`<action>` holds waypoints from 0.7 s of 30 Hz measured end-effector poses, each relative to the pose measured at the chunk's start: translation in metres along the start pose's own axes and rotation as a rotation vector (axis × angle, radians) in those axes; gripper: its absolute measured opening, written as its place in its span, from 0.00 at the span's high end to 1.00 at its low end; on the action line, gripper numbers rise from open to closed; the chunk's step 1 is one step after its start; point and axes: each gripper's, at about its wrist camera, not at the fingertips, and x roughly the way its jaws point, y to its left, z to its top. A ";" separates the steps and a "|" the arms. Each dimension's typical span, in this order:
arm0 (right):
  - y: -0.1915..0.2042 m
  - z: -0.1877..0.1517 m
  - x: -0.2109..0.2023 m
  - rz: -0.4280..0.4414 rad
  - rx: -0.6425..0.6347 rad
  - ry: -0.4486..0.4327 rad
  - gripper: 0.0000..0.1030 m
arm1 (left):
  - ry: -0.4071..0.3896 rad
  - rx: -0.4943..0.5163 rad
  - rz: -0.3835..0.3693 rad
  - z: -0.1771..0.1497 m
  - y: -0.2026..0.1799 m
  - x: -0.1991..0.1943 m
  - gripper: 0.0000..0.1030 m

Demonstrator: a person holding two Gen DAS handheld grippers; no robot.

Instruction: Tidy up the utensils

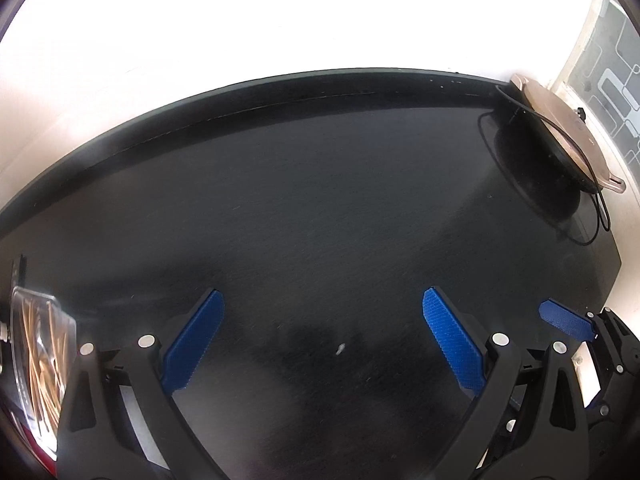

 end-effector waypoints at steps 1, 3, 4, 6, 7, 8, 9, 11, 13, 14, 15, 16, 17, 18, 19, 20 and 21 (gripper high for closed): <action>-0.005 0.000 0.001 -0.004 0.003 0.000 0.08 | 0.000 0.004 -0.002 0.003 -0.004 0.002 0.06; -0.014 0.000 0.003 -0.015 0.008 0.006 0.08 | 0.005 0.009 -0.009 0.007 -0.012 0.007 0.06; -0.018 -0.001 0.004 -0.022 0.011 0.010 0.08 | 0.007 0.013 -0.011 0.009 -0.015 0.010 0.06; -0.031 0.000 0.005 -0.029 0.030 0.012 0.08 | 0.007 0.021 -0.014 0.014 -0.023 0.014 0.06; -0.037 0.000 0.005 -0.033 0.038 0.010 0.08 | 0.005 0.028 -0.014 0.015 -0.027 0.016 0.06; -0.043 0.001 0.007 -0.036 0.042 0.009 0.08 | 0.004 0.033 -0.015 0.017 -0.029 0.018 0.06; -0.049 0.002 0.009 -0.041 0.046 0.010 0.08 | 0.003 0.036 -0.016 0.018 -0.031 0.020 0.06; -0.054 0.003 0.012 -0.046 0.048 0.017 0.08 | 0.003 0.032 -0.020 0.021 -0.035 0.024 0.06; -0.060 0.004 0.016 -0.048 0.054 0.025 0.08 | 0.005 0.025 -0.021 0.023 -0.039 0.030 0.06; -0.063 0.006 0.018 -0.049 0.058 0.029 0.08 | 0.008 0.024 -0.020 0.023 -0.039 0.032 0.06; -0.064 0.006 0.020 -0.048 0.061 0.034 0.08 | 0.011 0.023 -0.019 0.023 -0.040 0.033 0.06; -0.064 0.006 0.020 -0.048 0.063 0.037 0.08 | 0.019 0.023 -0.017 0.022 -0.040 0.036 0.06; -0.065 0.006 0.022 -0.049 0.062 0.041 0.08 | 0.025 0.023 -0.017 0.023 -0.041 0.039 0.06; -0.067 0.008 0.026 -0.046 0.060 0.047 0.08 | 0.033 0.023 -0.016 0.022 -0.040 0.041 0.06; -0.066 0.008 0.028 -0.044 0.057 0.053 0.08 | 0.039 0.023 -0.015 0.021 -0.040 0.043 0.06; -0.066 0.009 0.030 -0.040 0.054 0.060 0.08 | 0.046 0.023 -0.014 0.021 -0.040 0.045 0.06; -0.066 0.010 0.033 -0.037 0.050 0.066 0.08 | 0.052 0.022 -0.010 0.020 -0.039 0.047 0.06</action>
